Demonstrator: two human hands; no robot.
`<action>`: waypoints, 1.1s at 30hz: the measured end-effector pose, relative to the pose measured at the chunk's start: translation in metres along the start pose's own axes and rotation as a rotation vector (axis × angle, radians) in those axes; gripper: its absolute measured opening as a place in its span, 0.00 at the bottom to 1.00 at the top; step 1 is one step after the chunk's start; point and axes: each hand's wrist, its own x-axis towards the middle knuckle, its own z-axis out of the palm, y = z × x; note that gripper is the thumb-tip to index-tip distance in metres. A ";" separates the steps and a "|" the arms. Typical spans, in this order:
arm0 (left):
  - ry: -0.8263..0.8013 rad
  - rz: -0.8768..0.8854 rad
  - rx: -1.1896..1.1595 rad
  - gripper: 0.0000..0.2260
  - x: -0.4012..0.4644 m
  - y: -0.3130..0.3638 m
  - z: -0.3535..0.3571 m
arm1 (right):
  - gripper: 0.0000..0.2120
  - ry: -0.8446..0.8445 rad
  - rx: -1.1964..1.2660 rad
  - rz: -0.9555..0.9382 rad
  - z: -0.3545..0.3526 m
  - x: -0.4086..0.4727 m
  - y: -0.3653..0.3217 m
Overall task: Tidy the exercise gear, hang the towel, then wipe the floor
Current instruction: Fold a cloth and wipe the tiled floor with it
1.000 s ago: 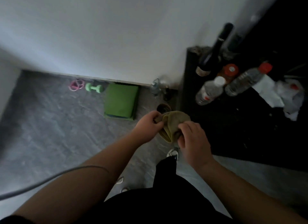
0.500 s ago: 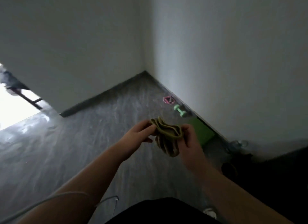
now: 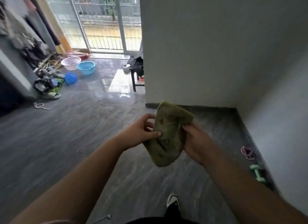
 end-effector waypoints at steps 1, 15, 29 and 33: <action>0.000 -0.023 0.007 0.21 -0.001 -0.004 -0.015 | 0.17 -0.043 0.004 0.032 0.012 0.016 0.004; 0.418 -0.091 -0.116 0.15 0.055 -0.062 -0.183 | 0.24 -0.500 -0.365 0.465 0.095 0.274 -0.001; 0.401 -0.212 0.008 0.19 0.115 -0.147 -0.348 | 0.15 -0.669 -1.139 0.363 0.246 0.460 0.059; 0.244 -0.242 0.023 0.12 0.118 -0.182 -0.417 | 0.12 -0.683 -1.104 0.283 0.291 0.487 0.079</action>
